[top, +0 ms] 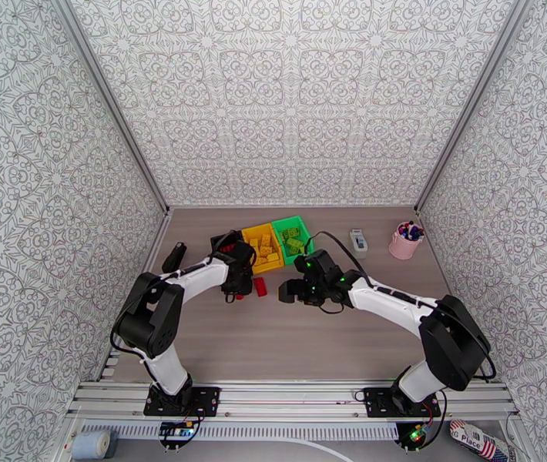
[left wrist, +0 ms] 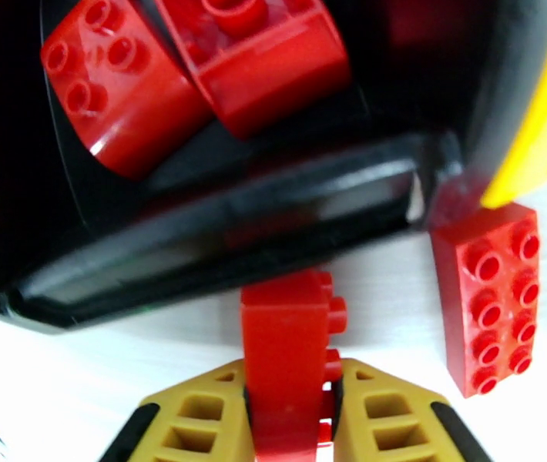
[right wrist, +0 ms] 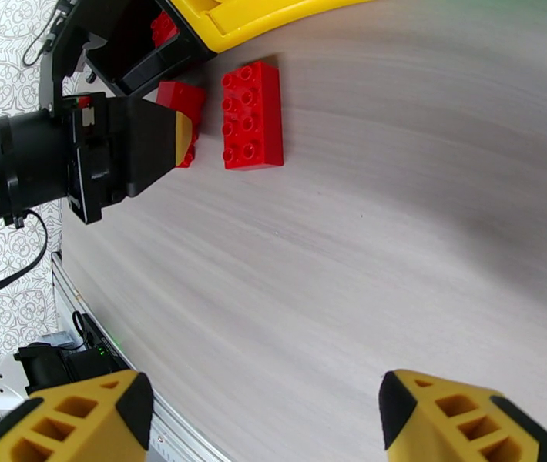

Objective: Sort the legos into containers by color

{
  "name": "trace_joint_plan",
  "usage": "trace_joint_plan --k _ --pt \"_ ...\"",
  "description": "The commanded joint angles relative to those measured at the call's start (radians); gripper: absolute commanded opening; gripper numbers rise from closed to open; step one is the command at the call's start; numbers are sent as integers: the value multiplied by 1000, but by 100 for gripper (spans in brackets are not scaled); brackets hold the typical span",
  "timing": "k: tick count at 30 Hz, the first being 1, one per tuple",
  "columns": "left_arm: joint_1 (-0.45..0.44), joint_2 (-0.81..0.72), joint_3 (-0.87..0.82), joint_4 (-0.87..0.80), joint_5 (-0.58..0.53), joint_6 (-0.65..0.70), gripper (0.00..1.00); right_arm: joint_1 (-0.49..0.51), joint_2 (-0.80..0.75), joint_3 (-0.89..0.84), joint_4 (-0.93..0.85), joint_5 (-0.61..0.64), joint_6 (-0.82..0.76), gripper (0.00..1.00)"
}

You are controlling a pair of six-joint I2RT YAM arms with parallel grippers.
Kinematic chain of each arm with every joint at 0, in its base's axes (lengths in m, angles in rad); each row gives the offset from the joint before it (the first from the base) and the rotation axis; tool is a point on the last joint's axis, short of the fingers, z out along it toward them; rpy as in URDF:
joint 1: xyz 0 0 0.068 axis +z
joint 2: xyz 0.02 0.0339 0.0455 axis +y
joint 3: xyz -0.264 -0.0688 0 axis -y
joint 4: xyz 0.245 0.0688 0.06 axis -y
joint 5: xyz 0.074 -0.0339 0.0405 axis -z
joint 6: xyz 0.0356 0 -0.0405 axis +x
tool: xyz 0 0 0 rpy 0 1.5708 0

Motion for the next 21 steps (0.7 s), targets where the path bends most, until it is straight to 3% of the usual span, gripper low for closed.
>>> trace_joint_plan --k 1,14,21 --pt "-25 -76 -44 -7 14 -33 24 9 6 14 0 -14 12 81" --pt "-83 -351 -176 -42 61 -167 22 102 116 145 7 -32 27 80" --pt "-22 -446 -149 -90 86 -149 22 120 179 279 -32 -46 11 80"
